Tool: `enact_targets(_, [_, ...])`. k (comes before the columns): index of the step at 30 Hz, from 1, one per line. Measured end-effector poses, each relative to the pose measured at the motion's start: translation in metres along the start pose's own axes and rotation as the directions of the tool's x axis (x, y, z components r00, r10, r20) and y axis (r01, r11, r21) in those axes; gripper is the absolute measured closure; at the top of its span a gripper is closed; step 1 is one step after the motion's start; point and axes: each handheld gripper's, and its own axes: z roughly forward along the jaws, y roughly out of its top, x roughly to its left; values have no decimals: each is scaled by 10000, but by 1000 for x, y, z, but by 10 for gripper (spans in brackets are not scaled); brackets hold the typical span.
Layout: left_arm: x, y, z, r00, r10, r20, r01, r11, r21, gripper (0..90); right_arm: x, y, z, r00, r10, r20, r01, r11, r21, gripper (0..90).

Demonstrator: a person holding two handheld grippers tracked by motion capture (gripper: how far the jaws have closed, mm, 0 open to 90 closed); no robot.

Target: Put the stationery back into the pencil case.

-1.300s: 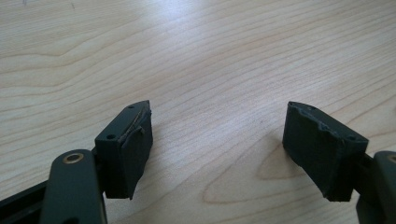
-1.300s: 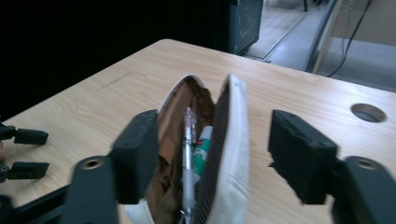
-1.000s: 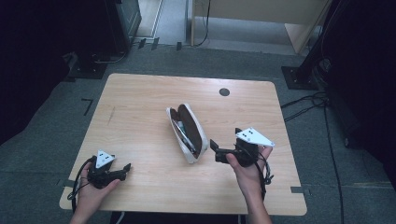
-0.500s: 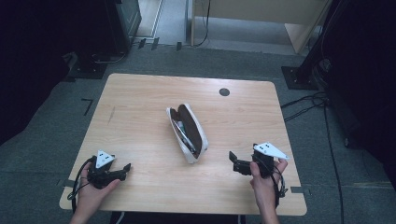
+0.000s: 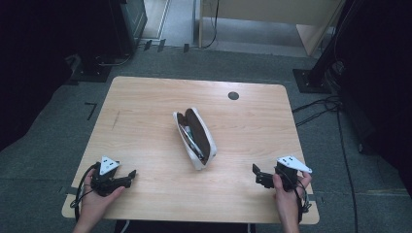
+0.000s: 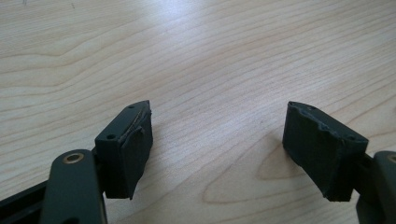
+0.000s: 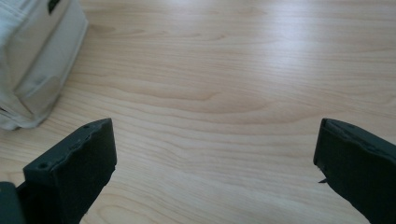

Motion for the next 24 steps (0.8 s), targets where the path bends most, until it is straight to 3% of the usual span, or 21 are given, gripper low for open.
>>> enact_targets(13, [0, 0, 0, 10000, -4, 5, 4, 10000, -4, 248, -35, -24, -4, 9967, 299, 752, -347, 9974, 638, 0])
enact_targets(20, [0, 0, 0, 10000, -4, 1, 4, 10000, -8, 247, -43, -34, -1, 9937, 309, 1079, -421, 9938, 1027, 0])
enact_targets(24, [0, 0, 0, 10000, 0, -46, 0, 10000, 31, 230, -41, -41, 7, 9927, -55, 1204, -129, 9883, 1521, 0])
